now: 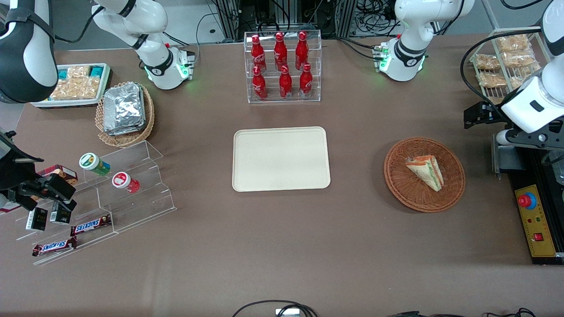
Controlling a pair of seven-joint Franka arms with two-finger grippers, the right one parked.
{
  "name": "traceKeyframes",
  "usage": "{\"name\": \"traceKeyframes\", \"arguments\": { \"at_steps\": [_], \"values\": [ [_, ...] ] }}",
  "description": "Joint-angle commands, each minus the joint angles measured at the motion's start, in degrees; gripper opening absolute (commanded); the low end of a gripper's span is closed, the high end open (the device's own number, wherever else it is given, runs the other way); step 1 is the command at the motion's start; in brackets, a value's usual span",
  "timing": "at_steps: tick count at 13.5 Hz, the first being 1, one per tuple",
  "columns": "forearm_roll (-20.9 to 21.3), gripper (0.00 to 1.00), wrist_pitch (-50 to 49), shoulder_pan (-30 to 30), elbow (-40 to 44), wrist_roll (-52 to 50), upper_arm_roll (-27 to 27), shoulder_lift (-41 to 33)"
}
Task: Place sandwich from basket to tray
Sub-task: 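Move the left gripper toward the wrapped sandwich in the wicker basket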
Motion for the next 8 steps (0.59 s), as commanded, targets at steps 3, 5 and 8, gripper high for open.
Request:
{"name": "traceKeyframes", "arguments": {
  "at_steps": [3, 5, 8],
  "values": [
    [-0.7, 1.00, 1.1, 0.2, -0.9, 0.6, 0.4, -0.6],
    [0.2, 1.00, 2.2, 0.2, -1.1, 0.4, 0.5, -0.1],
    [0.5, 1.00, 4.6, 0.2, -5.2, 0.1, 0.8, -0.2]
  ]
}}
